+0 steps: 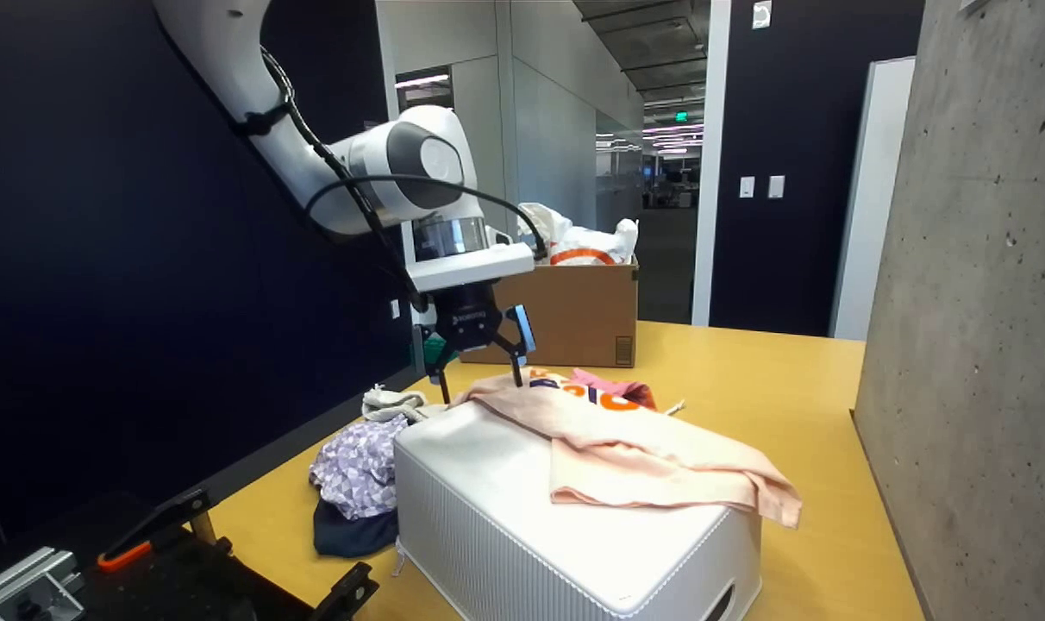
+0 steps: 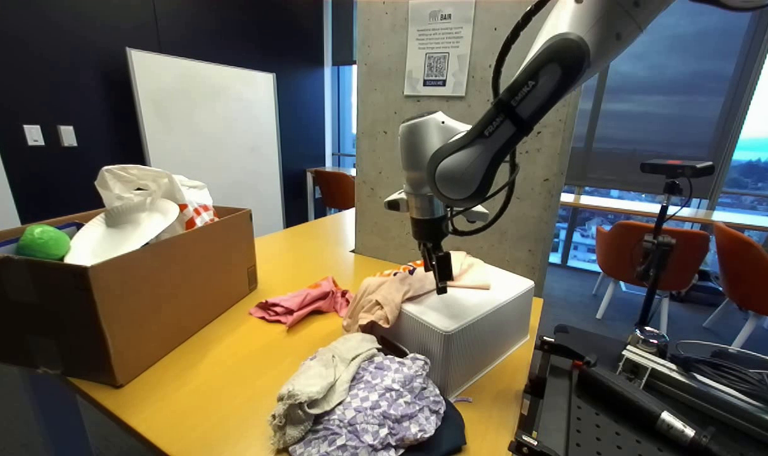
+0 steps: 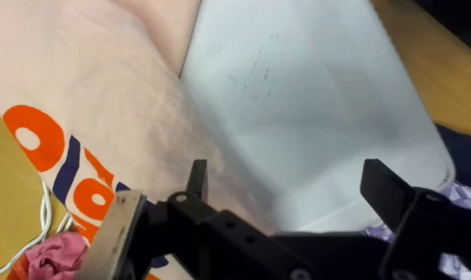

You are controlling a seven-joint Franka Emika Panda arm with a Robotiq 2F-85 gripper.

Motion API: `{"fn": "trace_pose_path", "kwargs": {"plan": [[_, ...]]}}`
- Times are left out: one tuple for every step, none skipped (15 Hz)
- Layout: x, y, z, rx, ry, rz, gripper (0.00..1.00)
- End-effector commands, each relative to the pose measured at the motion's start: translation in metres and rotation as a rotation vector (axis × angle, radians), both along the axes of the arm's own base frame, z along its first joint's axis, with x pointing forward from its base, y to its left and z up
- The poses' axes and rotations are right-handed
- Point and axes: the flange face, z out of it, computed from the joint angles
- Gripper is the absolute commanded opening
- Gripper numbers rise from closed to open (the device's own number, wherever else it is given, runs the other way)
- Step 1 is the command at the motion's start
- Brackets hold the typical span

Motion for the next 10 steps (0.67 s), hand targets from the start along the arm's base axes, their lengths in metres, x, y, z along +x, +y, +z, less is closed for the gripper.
{"fn": "trace_pose_path", "kwargs": {"plan": [[0.018,0.002,-0.014,0.014,-0.016,0.054,1.0],[0.02,0.003,-0.015,0.011,-0.024,0.065,1.0],[0.024,0.005,-0.017,0.012,-0.034,0.072,1.0],[0.027,0.005,-0.02,0.011,-0.037,0.076,1.0],[0.03,0.006,-0.022,0.013,-0.038,0.076,1.0],[0.032,0.006,-0.025,0.013,-0.039,0.08,1.0],[0.034,0.007,-0.026,0.01,-0.042,0.086,0.86],[0.035,0.008,-0.027,0.011,-0.042,0.09,0.74],[0.035,0.008,-0.027,0.014,-0.042,0.092,0.65],[0.035,0.008,-0.028,0.014,-0.043,0.097,0.58]]}}
